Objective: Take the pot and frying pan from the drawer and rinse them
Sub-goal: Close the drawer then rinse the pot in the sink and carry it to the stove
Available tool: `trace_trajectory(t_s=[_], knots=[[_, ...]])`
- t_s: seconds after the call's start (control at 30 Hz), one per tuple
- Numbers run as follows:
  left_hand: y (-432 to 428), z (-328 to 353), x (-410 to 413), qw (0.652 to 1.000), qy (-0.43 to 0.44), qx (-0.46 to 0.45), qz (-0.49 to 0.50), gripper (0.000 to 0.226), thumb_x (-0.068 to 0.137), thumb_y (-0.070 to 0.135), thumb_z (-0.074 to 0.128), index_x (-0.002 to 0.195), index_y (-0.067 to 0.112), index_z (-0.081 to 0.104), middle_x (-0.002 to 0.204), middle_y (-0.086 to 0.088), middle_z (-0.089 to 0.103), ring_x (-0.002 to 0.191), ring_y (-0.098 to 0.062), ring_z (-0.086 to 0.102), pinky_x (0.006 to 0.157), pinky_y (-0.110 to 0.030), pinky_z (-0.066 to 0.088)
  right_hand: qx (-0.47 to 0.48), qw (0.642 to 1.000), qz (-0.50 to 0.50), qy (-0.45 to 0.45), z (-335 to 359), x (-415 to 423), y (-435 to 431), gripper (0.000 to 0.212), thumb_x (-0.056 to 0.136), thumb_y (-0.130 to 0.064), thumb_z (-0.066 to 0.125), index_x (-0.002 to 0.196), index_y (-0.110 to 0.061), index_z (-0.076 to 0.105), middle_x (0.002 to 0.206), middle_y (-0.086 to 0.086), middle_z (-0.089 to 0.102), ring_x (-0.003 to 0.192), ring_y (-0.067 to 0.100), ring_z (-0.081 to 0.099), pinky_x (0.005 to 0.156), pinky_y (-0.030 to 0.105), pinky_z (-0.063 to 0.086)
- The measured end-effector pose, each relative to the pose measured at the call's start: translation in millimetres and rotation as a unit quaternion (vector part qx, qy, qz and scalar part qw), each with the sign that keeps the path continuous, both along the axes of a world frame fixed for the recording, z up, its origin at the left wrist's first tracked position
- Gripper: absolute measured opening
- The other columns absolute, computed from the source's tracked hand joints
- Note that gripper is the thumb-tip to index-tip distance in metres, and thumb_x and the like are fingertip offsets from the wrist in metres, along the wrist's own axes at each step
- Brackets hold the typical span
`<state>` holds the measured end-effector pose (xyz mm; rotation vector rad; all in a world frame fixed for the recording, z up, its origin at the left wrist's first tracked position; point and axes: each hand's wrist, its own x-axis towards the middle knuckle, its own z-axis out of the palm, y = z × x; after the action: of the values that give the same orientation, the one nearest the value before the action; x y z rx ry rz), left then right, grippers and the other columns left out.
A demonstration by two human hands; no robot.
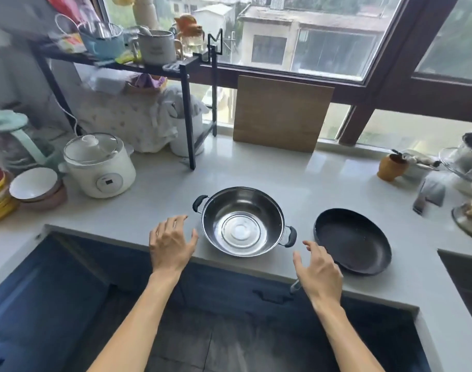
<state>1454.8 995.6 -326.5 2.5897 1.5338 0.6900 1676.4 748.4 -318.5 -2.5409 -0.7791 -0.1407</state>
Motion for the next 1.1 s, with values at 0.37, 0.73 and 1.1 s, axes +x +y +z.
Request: trace_trajectory(t_s=[0.37, 0.73, 1.1], knots=[[116, -64, 70, 0.981, -0.001, -0.189, -0.037, 0.034, 0.098, 0.042, 0.057, 0.130, 0.031, 0.059, 0.132, 0.001, 0.060, 0.120, -0.023, 0.058, 0.091, -0.043, 0.052, 0.009, 0.975, 0.026, 0.222, -82, 93, 75, 0.035, 0.095, -0.037, 0.060, 0.129, -0.034, 0.056, 0.119, 0.001, 0.060, 0.102, 0.020, 0.061, 0.080, 0.033, 0.047], [187, -75, 79, 0.876, -0.082, -0.466, -0.097, 0.015, 0.093, 0.018, 0.071, 0.101, 0.031, 0.071, 0.099, 0.002, 0.076, 0.082, -0.012, 0.073, 0.082, -0.028, 0.052, 0.185, 0.863, -0.001, 0.470, -100, 111, 80, 0.013, 0.093, -0.005, 0.066, 0.101, -0.016, 0.067, 0.063, 0.007, 0.058, 0.059, 0.023, 0.060, 0.056, 0.036, 0.059], [235, -32, 137, 0.788, -0.046, -0.537, -0.298, 0.025, 0.095, 0.021, 0.069, 0.116, 0.034, 0.071, 0.102, 0.001, 0.075, 0.082, -0.028, 0.058, 0.087, -0.037, 0.048, 0.314, 0.818, -0.104, 0.470, -18, 81, 50, 0.014, 0.093, -0.008, 0.069, 0.104, -0.002, 0.063, 0.064, 0.008, 0.065, 0.054, 0.019, 0.060, 0.051, 0.032, 0.055]])
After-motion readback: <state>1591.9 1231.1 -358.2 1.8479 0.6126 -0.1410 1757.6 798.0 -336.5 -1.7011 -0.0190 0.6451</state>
